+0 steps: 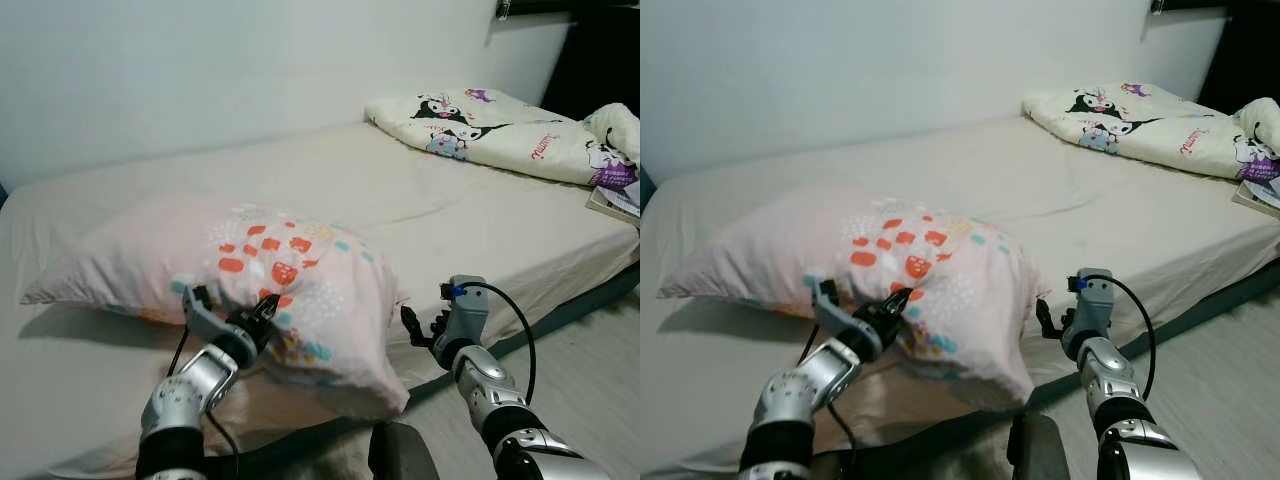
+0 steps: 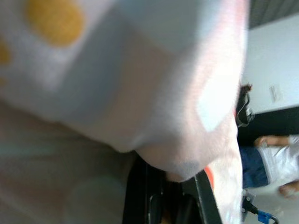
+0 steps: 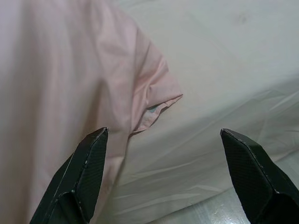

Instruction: Clean up the room

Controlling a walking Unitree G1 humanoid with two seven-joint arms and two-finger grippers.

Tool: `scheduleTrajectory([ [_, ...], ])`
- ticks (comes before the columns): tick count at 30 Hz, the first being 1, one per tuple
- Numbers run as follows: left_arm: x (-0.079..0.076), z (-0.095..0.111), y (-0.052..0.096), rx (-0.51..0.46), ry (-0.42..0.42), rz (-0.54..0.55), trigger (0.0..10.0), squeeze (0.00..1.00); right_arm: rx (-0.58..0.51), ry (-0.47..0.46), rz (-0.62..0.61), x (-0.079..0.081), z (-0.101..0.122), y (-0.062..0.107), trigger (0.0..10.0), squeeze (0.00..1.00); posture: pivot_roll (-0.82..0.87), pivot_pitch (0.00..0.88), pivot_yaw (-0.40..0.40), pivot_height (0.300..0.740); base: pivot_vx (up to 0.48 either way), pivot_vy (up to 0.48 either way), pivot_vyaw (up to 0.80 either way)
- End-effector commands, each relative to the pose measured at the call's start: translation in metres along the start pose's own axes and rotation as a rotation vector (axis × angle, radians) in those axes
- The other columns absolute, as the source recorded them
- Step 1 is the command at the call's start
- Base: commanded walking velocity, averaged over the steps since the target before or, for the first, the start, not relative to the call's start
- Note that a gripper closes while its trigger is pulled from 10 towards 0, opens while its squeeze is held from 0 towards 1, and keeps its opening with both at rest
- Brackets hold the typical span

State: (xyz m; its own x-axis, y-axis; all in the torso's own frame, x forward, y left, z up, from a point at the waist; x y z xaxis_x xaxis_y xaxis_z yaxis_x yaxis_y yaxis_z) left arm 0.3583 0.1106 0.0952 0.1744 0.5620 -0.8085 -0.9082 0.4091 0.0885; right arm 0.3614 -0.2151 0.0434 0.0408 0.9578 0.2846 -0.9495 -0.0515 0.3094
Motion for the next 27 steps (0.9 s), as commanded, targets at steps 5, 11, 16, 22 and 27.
scheduleTrajectory([
  [5, 0.001, 0.049, -0.013, -0.035, -0.42, 0.078, 0.0, 0.0, -0.004, -0.012, -0.009, 0.0, -0.002, 0.0, 10.0, 0.0, -0.08, 0.0, -0.009, 0.4, 0.0, 0.0, 0.0],
  [11, -0.01, 0.127, -0.017, -0.09, -0.995, 0.233, 0.0, 0.0, -0.017, -0.017, -0.015, -0.001, 0.001, 0.0, 10.0, 0.0, -0.09, 0.0, 0.001, 0.4, 0.0, 0.0, 0.0],
  [16, -0.012, 0.175, -0.008, -0.106, -1.361, 0.415, 0.0, 0.0, -0.024, -0.022, -0.02, -0.002, 0.001, 0.001, 10.0, 0.0, -0.09, 0.0, 0.006, 0.4, 0.0, 0.0, 0.0],
  [22, -0.002, 0.219, 0.018, -0.108, -1.553, 0.615, 0.0, 0.0, -0.023, -0.026, -0.023, -0.003, -0.002, 0.002, 10.0, 0.0, -0.09, 0.0, 0.005, 0.4, 0.0, 0.0, 0.0],
  [27, 0.004, 0.244, 0.036, -0.086, -1.8, 0.785, 0.0, 0.0, -0.023, -0.027, -0.021, -0.003, -0.002, 0.002, 10.0, 0.0, -0.08, 0.0, 0.0, 0.4, 0.0, 0.0, 0.0],
])
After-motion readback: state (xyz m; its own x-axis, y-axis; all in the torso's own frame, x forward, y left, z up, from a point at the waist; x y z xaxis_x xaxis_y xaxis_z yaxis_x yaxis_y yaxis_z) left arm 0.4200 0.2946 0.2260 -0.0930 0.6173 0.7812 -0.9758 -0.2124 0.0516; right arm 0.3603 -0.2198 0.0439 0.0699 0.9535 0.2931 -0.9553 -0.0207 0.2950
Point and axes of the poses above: a point about 5 cm out from each wrist's last joint towards the gripper, its own y axis pointing back from the gripper into the wrist, its own z axis along the axis of the wrist's last joint, x = y × z, the point moved 3 cm from there along -y, pointing out of the wrist towards the gripper, and after that the axes turned 10 degrees about -y, right-handed, at the moved point
